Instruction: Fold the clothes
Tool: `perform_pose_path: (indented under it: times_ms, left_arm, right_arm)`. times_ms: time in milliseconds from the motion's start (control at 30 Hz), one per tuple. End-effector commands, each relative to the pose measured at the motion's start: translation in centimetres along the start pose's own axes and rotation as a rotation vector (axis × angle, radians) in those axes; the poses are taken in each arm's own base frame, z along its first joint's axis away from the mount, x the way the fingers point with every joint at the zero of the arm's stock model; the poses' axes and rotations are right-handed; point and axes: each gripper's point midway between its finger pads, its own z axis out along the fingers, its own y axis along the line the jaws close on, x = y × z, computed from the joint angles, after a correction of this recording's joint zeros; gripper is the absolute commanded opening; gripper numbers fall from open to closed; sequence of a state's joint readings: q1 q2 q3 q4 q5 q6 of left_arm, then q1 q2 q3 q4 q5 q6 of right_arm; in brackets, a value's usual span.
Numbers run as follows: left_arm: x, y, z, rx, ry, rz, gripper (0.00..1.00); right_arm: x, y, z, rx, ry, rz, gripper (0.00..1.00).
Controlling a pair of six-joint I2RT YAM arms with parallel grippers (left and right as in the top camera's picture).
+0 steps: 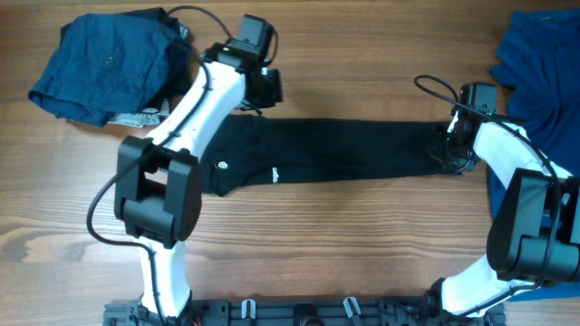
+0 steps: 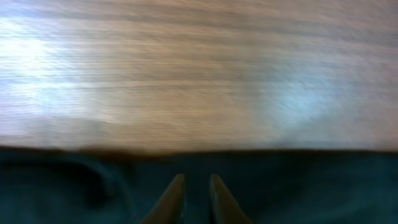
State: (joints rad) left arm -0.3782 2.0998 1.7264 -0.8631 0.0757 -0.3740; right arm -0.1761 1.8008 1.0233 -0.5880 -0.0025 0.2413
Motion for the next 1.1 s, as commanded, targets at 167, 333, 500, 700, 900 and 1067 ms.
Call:
perform_pose_path:
  times_ms: [167,333,500,700,900,1067]
  left_arm:
    - [2.9,-1.9,-0.8,-0.074,0.032,-0.004,0.08]
    - [5.0,-2.6,0.7,-0.031,0.105,-0.037,0.06]
    - [6.1,-2.8,2.4,-0.045,0.135,-0.032,0.08]
    - [6.8,-2.1,2.6,-0.075,0.158,-0.031,0.07]
    - [7.3,-1.4,3.6,-0.11,0.16,-0.025,0.06]
    - [8.4,-0.7,4.8,-0.119,0.176,-0.025,0.06]
  right_arm:
    - [-0.1,2.1,-0.4,-0.122,0.021,-0.004,0.05]
    - [0.0,2.2,-0.4,-0.128,0.024,-0.003,0.05]
    - [-0.1,2.3,-0.4,-0.13,0.018,-0.001,0.08]
    - [-0.1,2.3,-0.4,-0.129,0.018,-0.001,0.08]
    - [-0.2,2.2,-0.4,-0.129,0.017,-0.002,0.09]
    - [-0.3,2.3,-0.4,-0.13,0.009,-0.004,0.09]
